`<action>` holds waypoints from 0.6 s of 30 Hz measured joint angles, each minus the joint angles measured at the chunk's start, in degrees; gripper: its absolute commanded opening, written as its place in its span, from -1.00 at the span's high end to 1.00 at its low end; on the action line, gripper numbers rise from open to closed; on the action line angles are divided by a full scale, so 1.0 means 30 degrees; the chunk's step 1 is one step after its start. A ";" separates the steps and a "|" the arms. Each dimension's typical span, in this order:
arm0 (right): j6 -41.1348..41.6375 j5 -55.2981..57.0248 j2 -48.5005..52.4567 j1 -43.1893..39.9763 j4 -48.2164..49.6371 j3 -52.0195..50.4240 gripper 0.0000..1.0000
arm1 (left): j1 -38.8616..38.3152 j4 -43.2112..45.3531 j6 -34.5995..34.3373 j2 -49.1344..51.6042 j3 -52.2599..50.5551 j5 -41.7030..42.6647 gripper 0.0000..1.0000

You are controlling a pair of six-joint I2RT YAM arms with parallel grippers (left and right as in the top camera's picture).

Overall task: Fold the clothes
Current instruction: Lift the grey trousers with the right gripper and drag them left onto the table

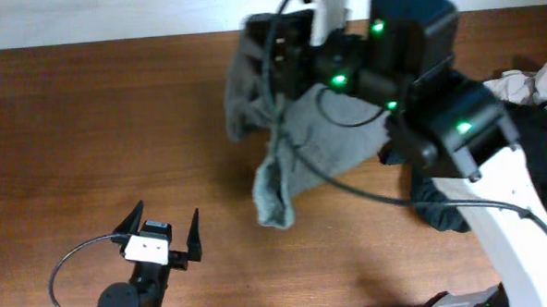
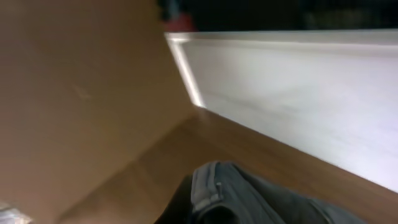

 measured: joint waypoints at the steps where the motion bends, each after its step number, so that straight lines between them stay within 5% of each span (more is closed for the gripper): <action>1: 0.0102 -0.0197 0.0073 0.0313 0.0262 0.0000 0.92 | 0.0000 0.0036 0.0000 0.0007 0.0051 0.0219 -0.99; 18: 0.0321 0.0510 0.0226 0.0947 -0.2645 0.0015 0.92 | 0.0000 0.2033 -0.0058 0.0007 0.2273 0.5472 -0.99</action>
